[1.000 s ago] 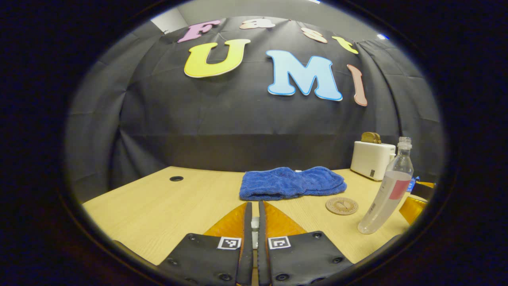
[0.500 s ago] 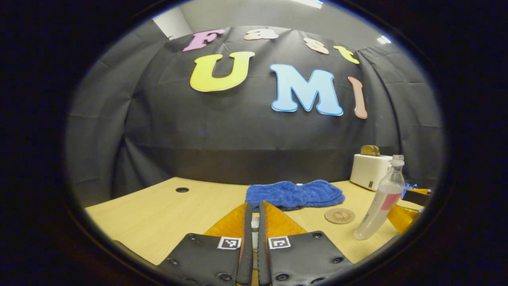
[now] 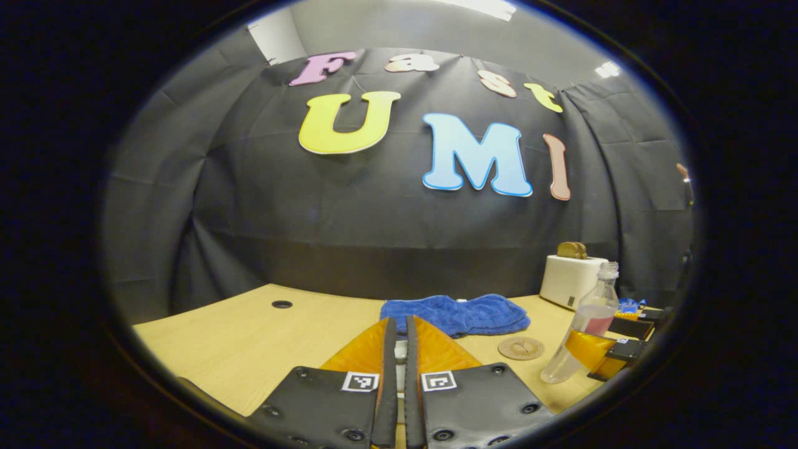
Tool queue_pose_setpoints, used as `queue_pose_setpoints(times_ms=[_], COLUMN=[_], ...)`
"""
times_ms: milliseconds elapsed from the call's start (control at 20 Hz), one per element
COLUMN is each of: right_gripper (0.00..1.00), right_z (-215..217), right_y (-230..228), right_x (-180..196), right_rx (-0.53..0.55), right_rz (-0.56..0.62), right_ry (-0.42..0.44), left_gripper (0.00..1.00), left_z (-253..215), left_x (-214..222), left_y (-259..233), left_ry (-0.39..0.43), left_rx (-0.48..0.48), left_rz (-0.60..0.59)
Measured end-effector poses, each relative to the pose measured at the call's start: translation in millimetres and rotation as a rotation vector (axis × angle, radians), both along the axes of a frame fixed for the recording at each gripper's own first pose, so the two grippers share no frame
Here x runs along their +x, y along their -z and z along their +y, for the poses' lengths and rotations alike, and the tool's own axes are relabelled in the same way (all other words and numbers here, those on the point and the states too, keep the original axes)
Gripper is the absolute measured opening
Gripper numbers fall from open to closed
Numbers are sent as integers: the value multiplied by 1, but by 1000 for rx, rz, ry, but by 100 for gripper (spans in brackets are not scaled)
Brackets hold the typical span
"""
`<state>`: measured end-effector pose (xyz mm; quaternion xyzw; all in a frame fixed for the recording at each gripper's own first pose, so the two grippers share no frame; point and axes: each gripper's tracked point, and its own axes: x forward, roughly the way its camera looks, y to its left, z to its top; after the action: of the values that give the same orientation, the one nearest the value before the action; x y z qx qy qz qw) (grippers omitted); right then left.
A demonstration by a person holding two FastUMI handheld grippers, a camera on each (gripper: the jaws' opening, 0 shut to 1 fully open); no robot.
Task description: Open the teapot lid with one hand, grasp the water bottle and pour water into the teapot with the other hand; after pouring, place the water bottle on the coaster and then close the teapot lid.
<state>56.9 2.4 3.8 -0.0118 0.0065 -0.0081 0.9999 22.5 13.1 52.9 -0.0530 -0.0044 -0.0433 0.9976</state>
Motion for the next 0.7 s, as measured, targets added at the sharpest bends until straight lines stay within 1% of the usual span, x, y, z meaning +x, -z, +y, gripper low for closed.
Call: queue_pose_setpoints(times_ms=[50, 100, 250, 350, 400, 450, 500, 700], right_gripper=[84, 78, 76, 76, 76, 73, 76, 76], right_z=[-2, 1, 10, 21, 28, 37, 45, 61], right_y=[1, 0, -13, -28, -30, -25, -23, -12], right_x=[1, 1, -1, 0, 2, 5, 6, 18], right_rx=[-12, -23, -91, -203, -258, -299, -333, -536], right_rz=[-2, -7, -43, -67, -58, -43, -31, 0], right_ry=[9, -3, -30, -75, -100, -129, -145, -182], left_gripper=[12, 12, 11, 11, 12, 12, 12, 11], left_z=[2, 5, 14, 21, 27, 33, 40, 60], left_x=[-1, -2, -6, -10, -15, -17, -22, -37], left_y=[0, 0, 0, -1, -2, -6, -7, -10], left_ry=[-3, -8, -15, -17, -21, -28, -35, -47], left_rx=[-1, 1, -3, -8, -15, -22, -30, -75], left_rz=[-1, -3, -6, -7, -14, -23, -30, -46])
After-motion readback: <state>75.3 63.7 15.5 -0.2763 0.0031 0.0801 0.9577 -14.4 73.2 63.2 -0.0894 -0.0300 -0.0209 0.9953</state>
